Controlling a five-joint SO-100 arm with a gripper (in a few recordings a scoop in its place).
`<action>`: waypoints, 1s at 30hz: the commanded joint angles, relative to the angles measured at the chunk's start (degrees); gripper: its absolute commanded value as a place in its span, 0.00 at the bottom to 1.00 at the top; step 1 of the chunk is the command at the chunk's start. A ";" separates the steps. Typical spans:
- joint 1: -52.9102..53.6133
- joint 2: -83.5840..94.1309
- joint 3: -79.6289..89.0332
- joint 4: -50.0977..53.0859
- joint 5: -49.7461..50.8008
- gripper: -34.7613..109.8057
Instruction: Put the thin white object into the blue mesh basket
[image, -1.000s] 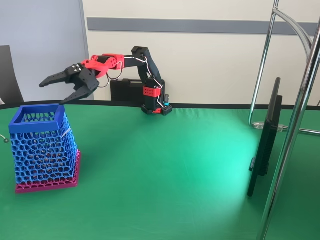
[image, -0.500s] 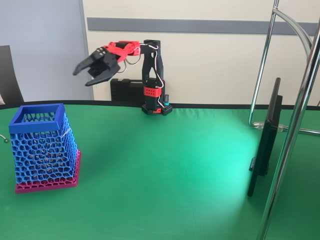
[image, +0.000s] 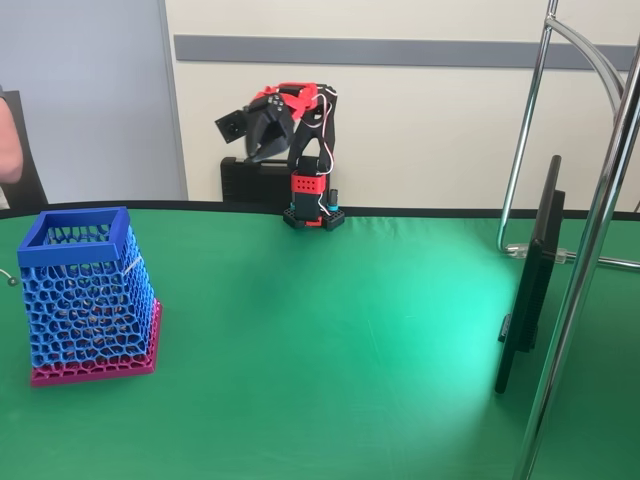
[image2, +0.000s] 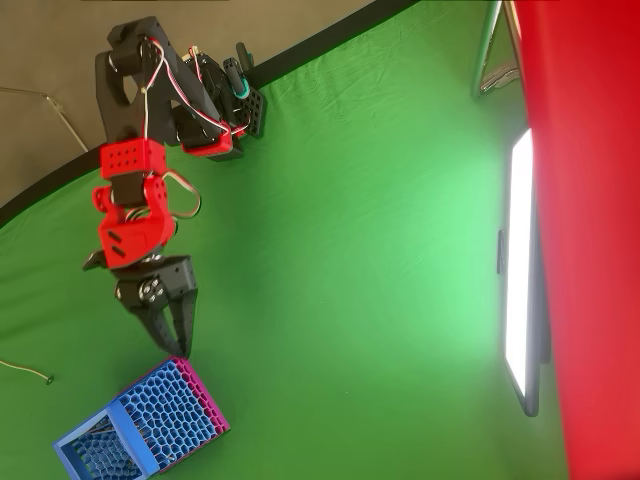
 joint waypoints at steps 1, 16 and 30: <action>-2.81 12.57 9.05 -1.41 -6.50 0.24; -11.87 53.96 46.41 10.46 -25.05 0.24; -12.30 56.60 51.33 23.64 -23.64 0.25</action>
